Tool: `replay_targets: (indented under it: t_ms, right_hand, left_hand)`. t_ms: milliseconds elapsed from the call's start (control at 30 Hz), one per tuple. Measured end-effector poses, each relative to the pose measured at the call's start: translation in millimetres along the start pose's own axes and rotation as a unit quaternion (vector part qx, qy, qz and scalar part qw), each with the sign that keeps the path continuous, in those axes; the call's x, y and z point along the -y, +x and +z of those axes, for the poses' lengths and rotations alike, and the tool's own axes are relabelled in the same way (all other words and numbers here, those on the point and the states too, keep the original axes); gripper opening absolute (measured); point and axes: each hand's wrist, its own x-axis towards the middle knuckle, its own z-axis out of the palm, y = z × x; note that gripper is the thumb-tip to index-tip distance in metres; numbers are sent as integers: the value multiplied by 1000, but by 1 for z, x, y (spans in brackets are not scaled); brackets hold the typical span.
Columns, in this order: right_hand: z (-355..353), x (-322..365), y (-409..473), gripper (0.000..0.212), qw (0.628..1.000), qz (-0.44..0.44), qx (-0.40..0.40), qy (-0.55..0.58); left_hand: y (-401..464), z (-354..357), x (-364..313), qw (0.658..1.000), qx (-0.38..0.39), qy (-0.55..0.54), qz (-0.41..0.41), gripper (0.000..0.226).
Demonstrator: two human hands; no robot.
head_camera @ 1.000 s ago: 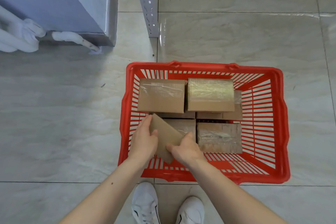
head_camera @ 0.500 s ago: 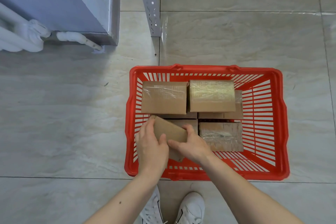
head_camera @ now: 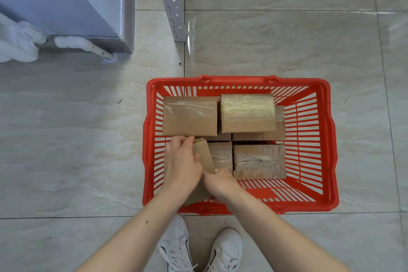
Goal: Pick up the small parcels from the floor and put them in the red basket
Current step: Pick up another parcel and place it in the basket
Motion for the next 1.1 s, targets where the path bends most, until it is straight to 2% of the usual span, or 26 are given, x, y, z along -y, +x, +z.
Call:
replay_targets:
  t_ms: [233,433,667,867,1100]
  right_hand:
    - [35,-3,33,73,989,9,-65,-131]
    - [41,3,38,66,981,-15,-112,-157]
    - [32,-4,22,67,995,-38,-54,-68]
    - [-1,-9,-48,50,994,-74,-78,-7]
    - [-58,-6,-149,38,984,-108,-128,57]
  left_hand:
    - [18,8,33,998,43,29,44,52]
    - [18,17,46,999,23,10,30,56]
    - [0,1,53,997,76,-8,14,62]
    - [-39,-38,31,995,94,-19,3,63]
    - [-86,-101,-47,994,99,-10,49,61]
